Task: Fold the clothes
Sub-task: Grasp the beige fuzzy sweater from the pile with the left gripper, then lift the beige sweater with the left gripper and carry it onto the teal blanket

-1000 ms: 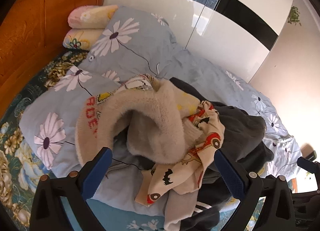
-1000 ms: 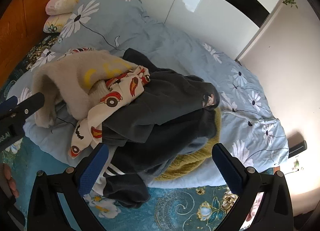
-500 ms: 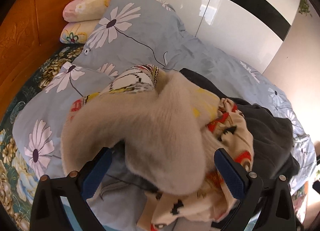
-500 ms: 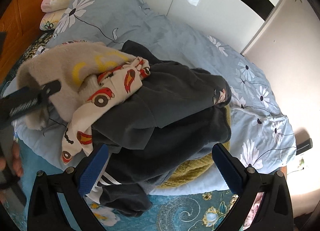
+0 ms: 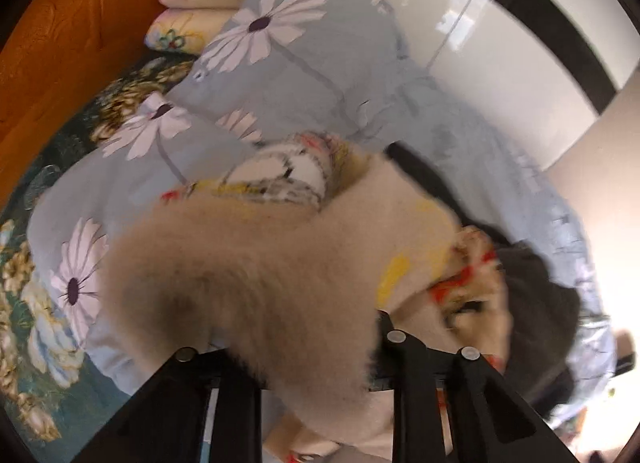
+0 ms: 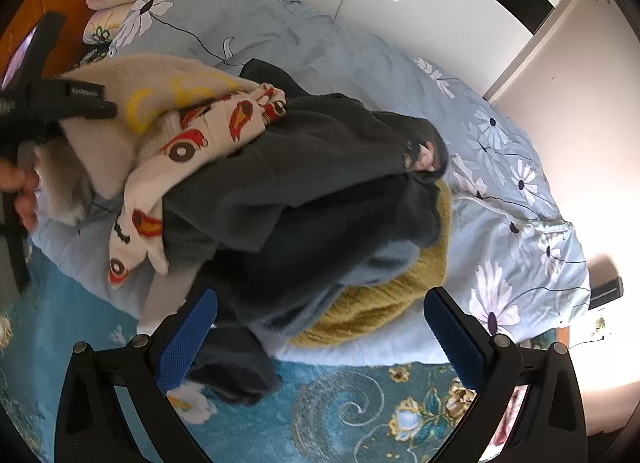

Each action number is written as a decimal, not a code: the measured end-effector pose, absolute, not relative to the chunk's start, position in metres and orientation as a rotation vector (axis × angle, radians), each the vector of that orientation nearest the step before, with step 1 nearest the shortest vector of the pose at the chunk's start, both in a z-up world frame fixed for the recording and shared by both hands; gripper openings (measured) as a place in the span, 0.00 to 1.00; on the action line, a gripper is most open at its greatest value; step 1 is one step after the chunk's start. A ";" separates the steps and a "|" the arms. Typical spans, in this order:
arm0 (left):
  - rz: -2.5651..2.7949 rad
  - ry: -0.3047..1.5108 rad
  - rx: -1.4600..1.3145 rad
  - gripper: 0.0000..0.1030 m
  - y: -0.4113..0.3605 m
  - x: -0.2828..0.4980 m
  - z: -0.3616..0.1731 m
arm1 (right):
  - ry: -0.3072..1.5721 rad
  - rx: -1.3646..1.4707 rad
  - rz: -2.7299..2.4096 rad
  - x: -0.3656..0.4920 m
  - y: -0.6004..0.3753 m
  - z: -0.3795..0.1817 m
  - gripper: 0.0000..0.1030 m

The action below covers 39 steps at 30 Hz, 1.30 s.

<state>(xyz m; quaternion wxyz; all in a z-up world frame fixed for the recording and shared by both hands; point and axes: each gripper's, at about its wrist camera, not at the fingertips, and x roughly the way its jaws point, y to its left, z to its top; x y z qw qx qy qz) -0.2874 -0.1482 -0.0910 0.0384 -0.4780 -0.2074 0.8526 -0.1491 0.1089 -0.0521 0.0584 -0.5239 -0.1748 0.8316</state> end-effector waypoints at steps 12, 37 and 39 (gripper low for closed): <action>2.534 -0.924 -0.970 0.19 -0.232 -0.186 0.104 | -0.316 -1.543 2.563 -0.085 0.143 -0.004 1.00; 2.194 -0.875 -1.492 0.20 0.026 0.070 0.012 | -0.279 -1.797 2.618 0.101 0.282 -0.022 1.00; 2.099 -0.849 -1.582 0.20 0.059 0.078 -0.012 | -0.237 -1.813 2.550 0.117 0.312 -0.028 1.00</action>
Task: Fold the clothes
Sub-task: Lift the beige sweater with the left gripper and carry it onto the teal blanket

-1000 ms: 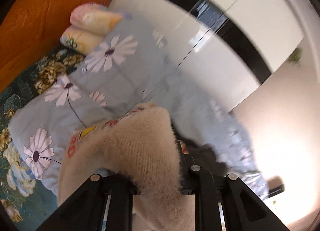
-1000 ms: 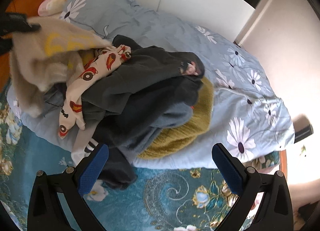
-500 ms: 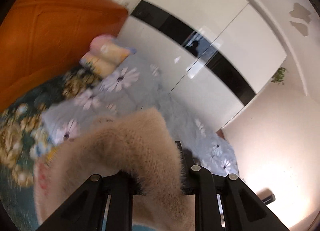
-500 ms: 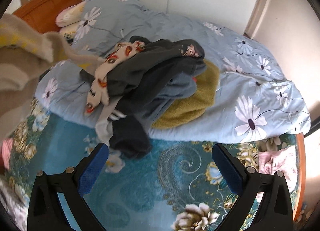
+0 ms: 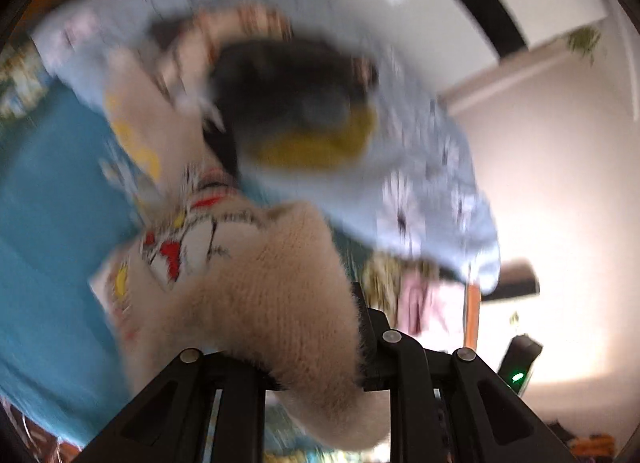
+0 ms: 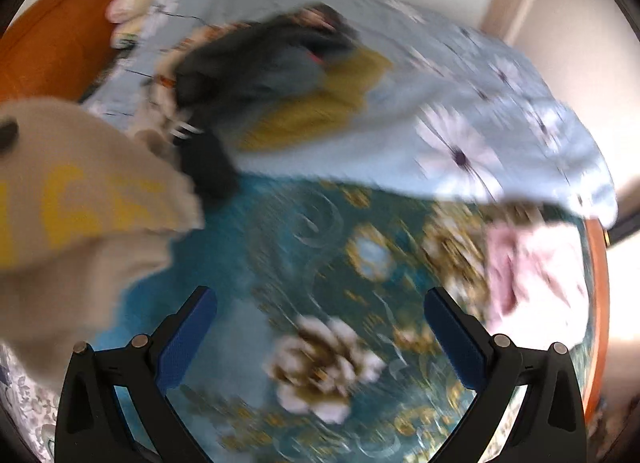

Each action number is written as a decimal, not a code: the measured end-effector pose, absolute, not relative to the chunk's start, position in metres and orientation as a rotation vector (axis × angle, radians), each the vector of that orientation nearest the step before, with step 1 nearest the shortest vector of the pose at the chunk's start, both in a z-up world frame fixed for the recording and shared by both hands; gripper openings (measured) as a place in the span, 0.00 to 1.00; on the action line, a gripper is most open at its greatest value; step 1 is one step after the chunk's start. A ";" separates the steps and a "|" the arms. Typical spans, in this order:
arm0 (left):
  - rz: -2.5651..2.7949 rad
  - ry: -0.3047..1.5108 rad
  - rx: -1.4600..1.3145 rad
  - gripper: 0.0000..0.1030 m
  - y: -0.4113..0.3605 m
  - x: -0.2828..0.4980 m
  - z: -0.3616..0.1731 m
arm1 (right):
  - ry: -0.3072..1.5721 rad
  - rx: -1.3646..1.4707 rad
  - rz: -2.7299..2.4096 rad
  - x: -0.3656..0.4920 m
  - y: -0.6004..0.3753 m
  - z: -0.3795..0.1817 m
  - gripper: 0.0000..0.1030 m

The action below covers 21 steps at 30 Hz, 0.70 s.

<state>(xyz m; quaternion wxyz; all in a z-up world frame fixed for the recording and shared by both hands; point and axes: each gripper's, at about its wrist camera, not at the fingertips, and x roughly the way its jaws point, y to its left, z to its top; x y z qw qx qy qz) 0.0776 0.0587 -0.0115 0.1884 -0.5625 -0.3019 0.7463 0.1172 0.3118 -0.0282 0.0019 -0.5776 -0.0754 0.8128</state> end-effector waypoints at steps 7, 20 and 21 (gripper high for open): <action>1.893 -0.536 -1.805 0.24 0.153 0.120 -0.060 | -0.109 -1.840 2.328 0.178 0.404 -0.047 1.00; 1.620 -0.712 -1.977 0.66 0.107 0.103 -0.058 | 0.143 -1.836 2.194 0.193 0.403 -0.066 1.00; 1.605 -0.725 -1.994 0.69 0.102 0.101 -0.059 | 0.170 -1.831 2.199 0.187 0.398 -0.065 1.00</action>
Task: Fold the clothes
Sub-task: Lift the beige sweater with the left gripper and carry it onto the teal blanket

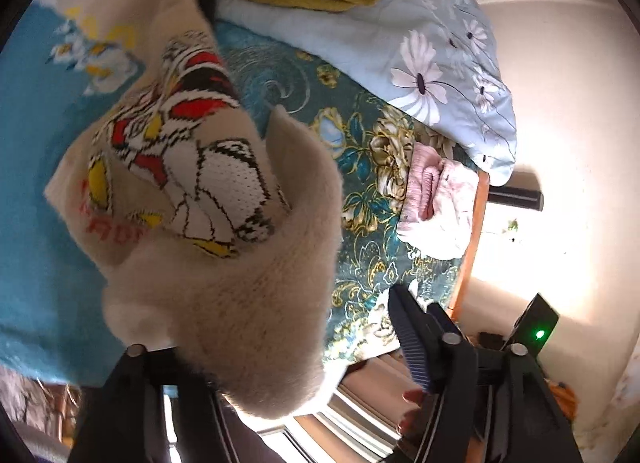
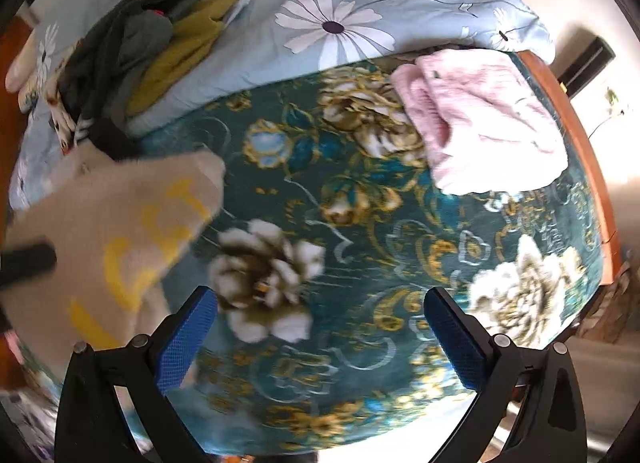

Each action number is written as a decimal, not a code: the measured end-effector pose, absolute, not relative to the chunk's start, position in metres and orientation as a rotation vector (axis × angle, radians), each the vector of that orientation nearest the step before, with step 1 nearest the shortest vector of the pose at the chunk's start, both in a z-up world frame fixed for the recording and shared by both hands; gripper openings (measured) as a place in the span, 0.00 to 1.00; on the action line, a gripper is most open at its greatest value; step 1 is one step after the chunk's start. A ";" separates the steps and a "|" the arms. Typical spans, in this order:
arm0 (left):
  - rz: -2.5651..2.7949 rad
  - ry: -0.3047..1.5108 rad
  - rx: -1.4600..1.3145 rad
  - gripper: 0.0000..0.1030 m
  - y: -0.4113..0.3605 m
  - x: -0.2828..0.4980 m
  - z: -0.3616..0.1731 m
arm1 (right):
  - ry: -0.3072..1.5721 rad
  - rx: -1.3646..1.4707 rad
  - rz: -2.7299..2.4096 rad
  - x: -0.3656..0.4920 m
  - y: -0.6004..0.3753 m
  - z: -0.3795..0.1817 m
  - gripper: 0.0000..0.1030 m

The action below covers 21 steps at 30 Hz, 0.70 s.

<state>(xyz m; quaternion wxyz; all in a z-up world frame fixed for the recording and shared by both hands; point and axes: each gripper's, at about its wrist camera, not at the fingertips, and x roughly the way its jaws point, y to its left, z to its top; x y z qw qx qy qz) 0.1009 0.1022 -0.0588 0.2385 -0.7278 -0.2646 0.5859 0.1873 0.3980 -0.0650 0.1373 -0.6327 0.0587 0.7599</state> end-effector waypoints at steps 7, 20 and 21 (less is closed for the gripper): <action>1.439 -0.625 -2.134 0.71 0.112 0.095 -0.073 | 0.363 -1.782 2.217 0.144 0.364 -0.053 1.00; 1.245 -0.979 -2.257 0.88 0.069 0.087 -0.098 | 0.316 -1.765 2.111 0.151 0.358 -0.054 1.00; 1.243 -0.988 -2.197 0.88 0.075 0.080 -0.091 | 0.326 -1.766 2.101 0.153 0.357 -0.054 1.00</action>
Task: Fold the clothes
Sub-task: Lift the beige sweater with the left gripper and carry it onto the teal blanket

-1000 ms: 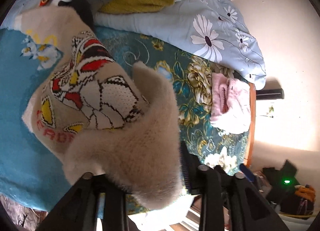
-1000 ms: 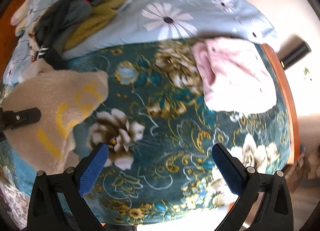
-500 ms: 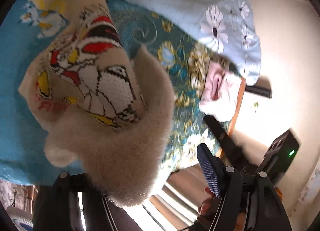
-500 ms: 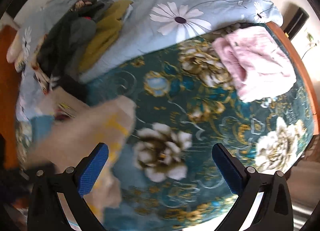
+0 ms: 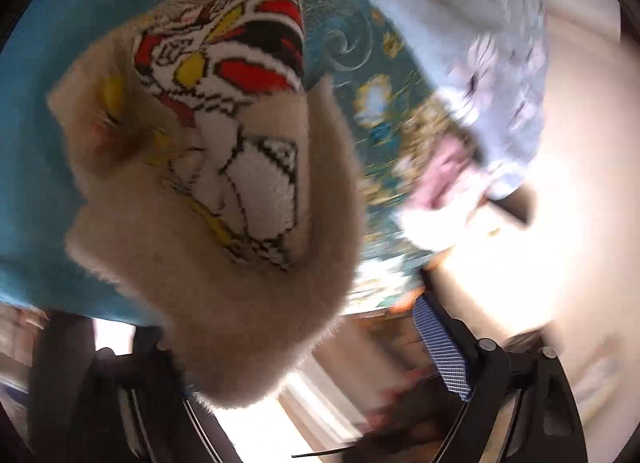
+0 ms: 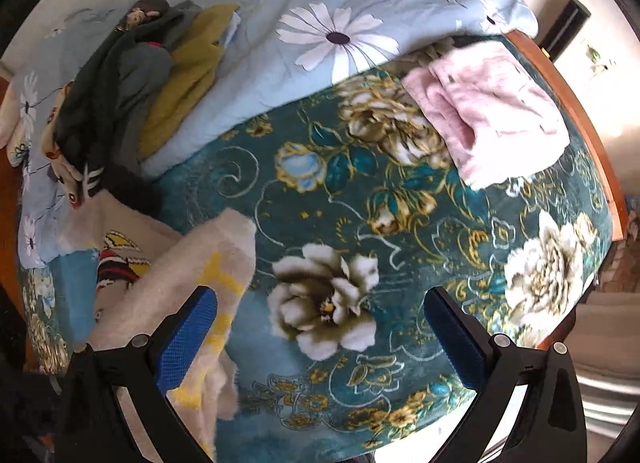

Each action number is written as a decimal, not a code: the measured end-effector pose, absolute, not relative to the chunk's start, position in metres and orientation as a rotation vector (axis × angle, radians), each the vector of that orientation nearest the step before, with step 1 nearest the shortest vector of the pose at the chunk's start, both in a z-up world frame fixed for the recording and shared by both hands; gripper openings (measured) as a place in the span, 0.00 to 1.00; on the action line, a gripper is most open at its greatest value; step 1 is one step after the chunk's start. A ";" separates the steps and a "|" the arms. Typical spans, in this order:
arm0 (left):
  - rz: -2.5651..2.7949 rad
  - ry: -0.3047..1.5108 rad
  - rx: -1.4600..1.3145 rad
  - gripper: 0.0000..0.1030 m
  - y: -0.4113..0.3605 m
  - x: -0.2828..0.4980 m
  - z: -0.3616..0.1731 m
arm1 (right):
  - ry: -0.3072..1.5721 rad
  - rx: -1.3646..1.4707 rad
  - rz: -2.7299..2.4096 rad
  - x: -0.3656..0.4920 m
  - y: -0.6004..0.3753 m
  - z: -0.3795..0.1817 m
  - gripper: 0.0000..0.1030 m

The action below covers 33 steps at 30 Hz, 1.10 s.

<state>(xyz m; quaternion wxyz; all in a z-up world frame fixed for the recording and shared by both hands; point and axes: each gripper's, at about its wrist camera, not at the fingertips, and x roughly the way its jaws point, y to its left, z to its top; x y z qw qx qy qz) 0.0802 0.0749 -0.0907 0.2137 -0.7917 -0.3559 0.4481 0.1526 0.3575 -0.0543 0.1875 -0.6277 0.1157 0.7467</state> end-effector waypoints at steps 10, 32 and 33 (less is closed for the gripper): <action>1.237 -0.794 -1.863 0.89 0.137 0.043 -0.055 | 0.393 -1.686 2.116 0.171 0.373 -0.038 1.00; 1.658 -0.825 -1.988 0.89 0.042 -0.010 -0.086 | 0.596 -1.704 2.078 0.204 0.420 -0.068 1.00; 1.693 -0.839 -2.013 0.89 0.033 -0.024 -0.094 | 0.581 -1.725 2.091 0.195 0.416 -0.070 1.00</action>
